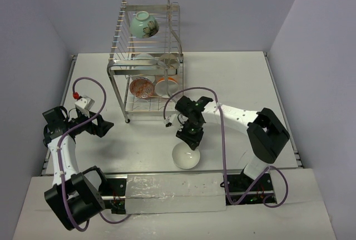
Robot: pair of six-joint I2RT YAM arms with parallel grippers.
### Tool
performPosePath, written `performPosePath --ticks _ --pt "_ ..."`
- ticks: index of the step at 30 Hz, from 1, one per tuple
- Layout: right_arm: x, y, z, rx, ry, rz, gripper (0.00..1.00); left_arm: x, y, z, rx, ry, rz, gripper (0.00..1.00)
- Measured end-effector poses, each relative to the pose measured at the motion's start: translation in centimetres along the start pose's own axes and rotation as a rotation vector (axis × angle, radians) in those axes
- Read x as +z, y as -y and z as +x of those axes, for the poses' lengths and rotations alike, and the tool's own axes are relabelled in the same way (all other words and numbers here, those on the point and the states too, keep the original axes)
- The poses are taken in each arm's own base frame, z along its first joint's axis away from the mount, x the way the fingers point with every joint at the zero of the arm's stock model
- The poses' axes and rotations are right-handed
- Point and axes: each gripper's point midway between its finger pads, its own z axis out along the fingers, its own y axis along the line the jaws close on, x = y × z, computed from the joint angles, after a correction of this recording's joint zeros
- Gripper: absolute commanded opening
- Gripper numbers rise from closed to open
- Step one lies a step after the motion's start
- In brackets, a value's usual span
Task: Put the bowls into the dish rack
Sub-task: Pick up the bowl from the center of the board.
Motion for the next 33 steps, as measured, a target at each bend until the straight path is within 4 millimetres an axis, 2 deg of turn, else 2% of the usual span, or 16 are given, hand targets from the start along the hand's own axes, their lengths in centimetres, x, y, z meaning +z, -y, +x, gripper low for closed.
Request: performPosePath --ticks 4,6,7,9,10,12,16,22,26,30,33 --pt "0.5 0.1 0.0 0.004 -0.010 -0.008 0.35 0.0 0.0 0.0 0.000 0.000 0.000 0.99" --pt "0.7 0.2 0.0 0.004 -0.013 -0.010 0.31 0.0 0.0 0.0 0.000 0.000 0.000 0.99" --pt "0.8 0.2 0.0 0.005 -0.014 -0.010 0.24 0.0 0.0 0.0 0.000 0.000 0.000 0.99" --pt "1.0 0.4 -0.2 0.003 -0.011 -0.008 0.17 0.0 0.0 0.0 -0.001 0.000 0.001 0.99" --pt "1.1 0.4 -0.3 0.001 -0.005 -0.007 0.08 0.0 0.0 0.0 -0.001 0.000 0.001 0.99" --pt "1.2 0.6 -0.2 -0.003 -0.007 -0.001 0.00 0.0 0.0 0.0 -0.001 0.000 0.001 0.99" --pt "1.6 0.6 0.1 0.002 -0.008 0.003 0.00 0.0 0.1 0.0 -0.002 0.001 0.003 0.99" --pt "1.0 0.8 0.8 0.008 0.014 0.044 0.00 0.0 0.1 0.0 -0.003 0.003 0.006 0.99" --pt "-1.5 1.4 1.9 0.023 0.067 0.137 0.00 0.0 0.1 0.0 -0.004 0.003 0.007 0.99" --pt "-6.5 3.2 1.9 0.071 0.211 0.290 0.00 0.0 0.2 0.0 -0.002 0.002 0.009 0.99" --pt "-10.8 5.7 2.4 0.160 0.304 0.412 0.00 0.0 0.4 0.1 -0.002 0.001 0.016 0.99"
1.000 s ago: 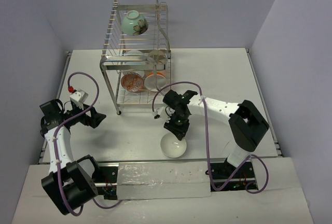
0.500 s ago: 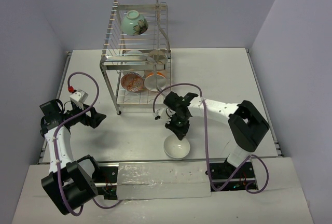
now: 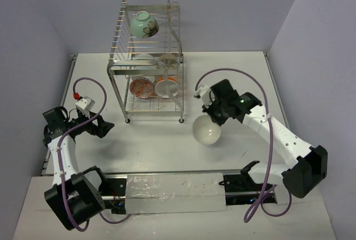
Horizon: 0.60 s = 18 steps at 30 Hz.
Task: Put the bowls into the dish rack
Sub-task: Pick up the bowl from the center of the board, then move the dish rack to the center of the board.
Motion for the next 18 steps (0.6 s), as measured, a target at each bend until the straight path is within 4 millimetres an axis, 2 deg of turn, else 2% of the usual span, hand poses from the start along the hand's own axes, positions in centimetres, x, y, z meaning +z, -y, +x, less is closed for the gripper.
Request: performPosePath --ticks 5,10,18 --pt "-4.7 6.1 -3.0 0.095 0.115 0.206 0.00 0.0 0.0 0.0 0.005 0.001 0.000 0.98" --pt "-10.1 9.5 -7.8 0.107 0.260 0.350 0.00 0.0 0.0 0.0 0.007 0.001 0.002 0.98" --pt "-19.2 14.6 -17.1 0.136 0.524 0.567 0.00 0.1 0.0 0.1 -0.001 -0.002 0.005 0.98"
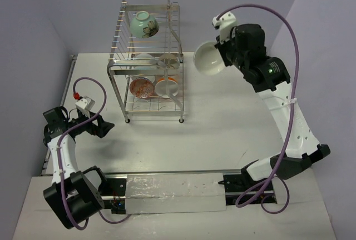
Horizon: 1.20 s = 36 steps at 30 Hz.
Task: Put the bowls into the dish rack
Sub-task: Move the dish rack to the center of the board.
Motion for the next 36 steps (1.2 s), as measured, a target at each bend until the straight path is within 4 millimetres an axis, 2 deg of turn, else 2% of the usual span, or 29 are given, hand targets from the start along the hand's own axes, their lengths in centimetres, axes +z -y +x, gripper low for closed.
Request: performPosePath --ticks 4,8,13,16,19,25,32,36 --pt "-0.7 2.8 -5.0 0.039 0.150 0.105 0.00 0.2 -0.1 0.3 -0.024 -0.008 0.004 0.97" --pt "-1.7 4.6 -8.8 0.072 0.293 0.174 0.00 0.3 -0.2 0.5 -0.045 -0.012 0.005 0.97" --pt "-2.0 5.7 -12.9 0.109 0.417 0.198 0.00 0.3 -0.2 0.4 -0.045 -0.012 0.005 0.97" --pt "-1.1 5.8 -15.2 0.126 0.480 0.190 0.00 0.7 -0.2 0.5 -0.029 -0.032 0.003 0.96" --pt "0.4 5.3 -15.8 0.120 0.486 0.173 0.00 1.6 0.6 0.4 0.013 -0.057 0.023 0.95" --pt "3.2 4.2 -15.2 0.100 0.446 0.142 0.00 3.3 2.8 -1.3 0.132 -0.051 0.079 0.97" --pt "2.7 3.9 -16.2 0.089 0.469 0.137 0.00 4.6 2.7 -3.2 0.148 -0.022 0.123 0.96" --pt "2.4 3.4 -16.7 0.075 0.482 0.128 0.00 5.3 2.7 -3.6 0.140 -0.009 0.135 0.99"
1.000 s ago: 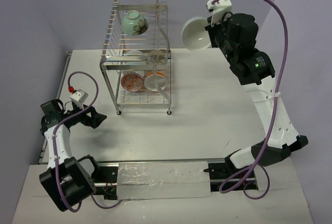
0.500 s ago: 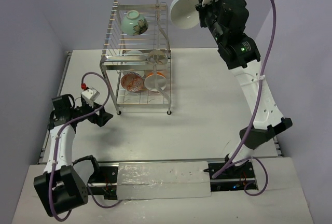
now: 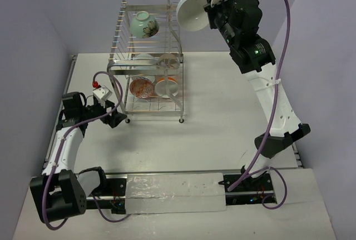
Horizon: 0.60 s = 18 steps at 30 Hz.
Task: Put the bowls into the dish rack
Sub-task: Move the dish rack to the center of the board.
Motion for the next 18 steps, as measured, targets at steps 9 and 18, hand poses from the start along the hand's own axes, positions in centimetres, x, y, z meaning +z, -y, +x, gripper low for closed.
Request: performPosePath --ticks 9,18 --pt "-0.1 -0.4 0.4 -0.018 -0.017 -0.019 0.00 0.8 -1.2 0.0 0.072 0.070 -0.063 0.97" --pt "-0.2 -0.7 0.9 -0.026 -0.038 -0.030 0.00 2.9 0.9 -0.1 0.054 0.117 0.233 0.66"
